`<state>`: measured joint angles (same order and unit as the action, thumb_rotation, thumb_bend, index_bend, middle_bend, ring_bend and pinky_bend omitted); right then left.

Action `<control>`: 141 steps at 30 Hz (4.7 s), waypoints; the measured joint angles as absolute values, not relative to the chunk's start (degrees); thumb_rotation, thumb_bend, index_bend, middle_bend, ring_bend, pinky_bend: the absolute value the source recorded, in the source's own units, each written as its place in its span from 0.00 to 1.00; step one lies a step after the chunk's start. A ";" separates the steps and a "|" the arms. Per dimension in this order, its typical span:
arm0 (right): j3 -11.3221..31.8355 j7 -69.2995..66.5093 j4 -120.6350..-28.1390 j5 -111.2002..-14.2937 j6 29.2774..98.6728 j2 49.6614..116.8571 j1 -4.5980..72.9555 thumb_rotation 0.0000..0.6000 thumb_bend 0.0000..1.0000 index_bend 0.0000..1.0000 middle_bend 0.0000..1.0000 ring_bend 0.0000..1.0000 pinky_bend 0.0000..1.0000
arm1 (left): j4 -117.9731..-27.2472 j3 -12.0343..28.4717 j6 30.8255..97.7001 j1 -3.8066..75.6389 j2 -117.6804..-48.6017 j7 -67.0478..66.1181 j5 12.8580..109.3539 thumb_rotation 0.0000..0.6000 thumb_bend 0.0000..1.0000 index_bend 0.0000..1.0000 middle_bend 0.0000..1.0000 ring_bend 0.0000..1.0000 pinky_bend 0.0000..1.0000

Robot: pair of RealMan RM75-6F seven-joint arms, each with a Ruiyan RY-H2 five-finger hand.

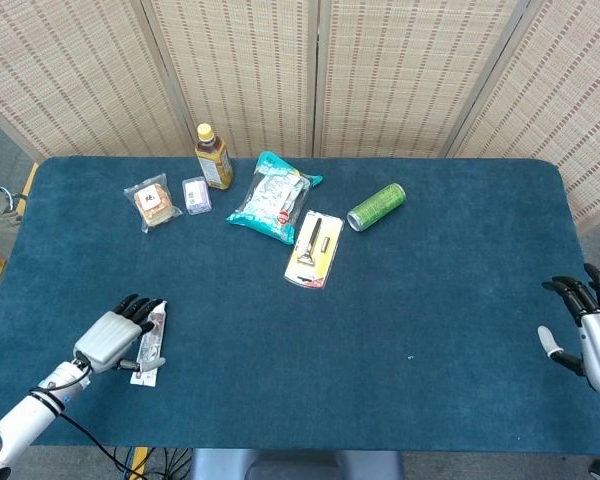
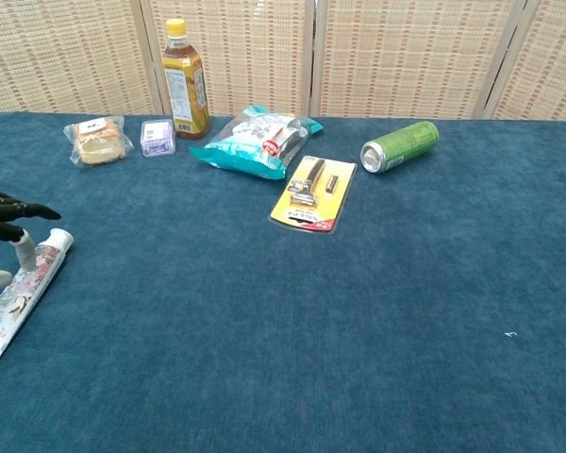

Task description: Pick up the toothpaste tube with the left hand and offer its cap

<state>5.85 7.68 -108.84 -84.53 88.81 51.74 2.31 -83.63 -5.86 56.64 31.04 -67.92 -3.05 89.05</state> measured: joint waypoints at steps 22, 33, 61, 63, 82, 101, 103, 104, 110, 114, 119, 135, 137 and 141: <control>5.63 6.12 -107.88 -84.50 89.40 51.55 1.53 1.00 0.25 0.29 0.28 0.08 0.21 | -74.69 -0.25 45.50 33.01 -73.44 -1.48 74.85 0.00 0.13 0.32 0.00 0.00 0.00; 5.64 5.67 -107.23 -84.03 89.43 51.68 1.28 1.00 0.25 0.29 0.28 0.08 0.21 | -80.39 0.41 45.68 35.09 -74.65 2.92 80.06 0.00 0.13 0.32 0.00 0.00 0.00; 5.71 4.77 -106.26 -83.63 89.09 52.08 1.25 1.00 0.25 0.29 0.28 0.08 0.21 | -83.13 -1.64 57.63 31.14 -79.42 0.82 86.49 1.00 0.13 0.17 0.00 0.00 0.00; 5.69 4.63 -106.31 -83.66 89.30 51.98 1.09 1.00 0.25 0.29 0.28 0.08 0.21 | -82.55 -1.68 58.25 30.94 -80.10 0.61 86.69 1.00 0.13 0.15 0.00 0.00 0.00; 5.66 5.08 -106.83 -83.65 89.47 51.90 0.83 1.00 0.25 0.29 0.28 0.08 0.21 | -72.28 -2.61 59.91 30.18 -84.22 -2.63 88.37 1.00 0.13 0.10 0.00 0.00 0.00; 5.87 4.91 -106.46 -83.17 89.44 52.09 0.79 1.00 0.25 0.29 0.28 0.08 0.21 | -67.57 1.65 58.80 31.82 -85.50 -4.05 83.91 1.00 0.13 0.18 0.00 0.00 0.00; 5.85 4.71 -106.30 -83.14 89.37 52.13 0.78 1.00 0.25 0.29 0.28 0.08 0.21 | -68.20 1.82 58.75 31.81 -85.08 -4.42 83.49 1.00 0.13 0.22 0.00 0.00 0.00; 5.85 4.63 -106.23 -83.12 89.33 52.16 0.79 1.00 0.25 0.29 0.28 0.08 0.21 | -68.66 1.86 58.60 31.82 -84.80 -4.51 83.26 1.00 0.13 0.24 0.00 0.00 0.00; 5.92 3.95 -105.58 -83.09 88.81 52.41 1.08 1.00 0.25 0.29 0.28 0.08 0.21 | -73.20 1.82 54.30 32.33 -82.05 -5.51 80.41 0.68 0.13 0.28 0.00 0.00 0.00; 5.96 3.44 -105.20 -82.90 88.80 52.43 1.03 1.00 0.25 0.29 0.28 0.08 0.21 | -75.63 1.96 51.79 32.90 -80.77 -7.15 77.80 0.52 0.13 0.29 0.00 0.00 0.00; 5.97 2.89 -104.82 -82.71 88.69 52.47 0.98 1.00 0.25 0.29 0.28 0.08 0.21 | -76.95 2.31 50.16 33.34 -80.31 -8.04 75.40 0.50 0.14 0.32 0.00 0.00 0.00; 5.96 2.70 -104.77 -82.89 88.55 52.52 1.07 1.00 0.25 0.29 0.28 0.08 0.21 | -78.50 0.85 50.82 32.11 -79.50 -8.12 74.81 0.57 0.16 0.37 0.00 0.00 0.00; 6.01 2.82 -104.83 -82.95 88.68 52.54 1.07 1.00 0.25 0.29 0.28 0.08 0.21 | -78.27 0.77 50.98 32.00 -79.67 -7.89 74.95 0.70 0.16 0.36 0.01 0.00 0.00; 5.92 2.98 -105.04 -82.96 88.68 52.49 1.00 1.00 0.25 0.29 0.28 0.08 0.21 | -76.97 0.90 51.16 31.97 -80.56 -6.96 75.17 0.98 0.16 0.35 0.03 0.00 0.00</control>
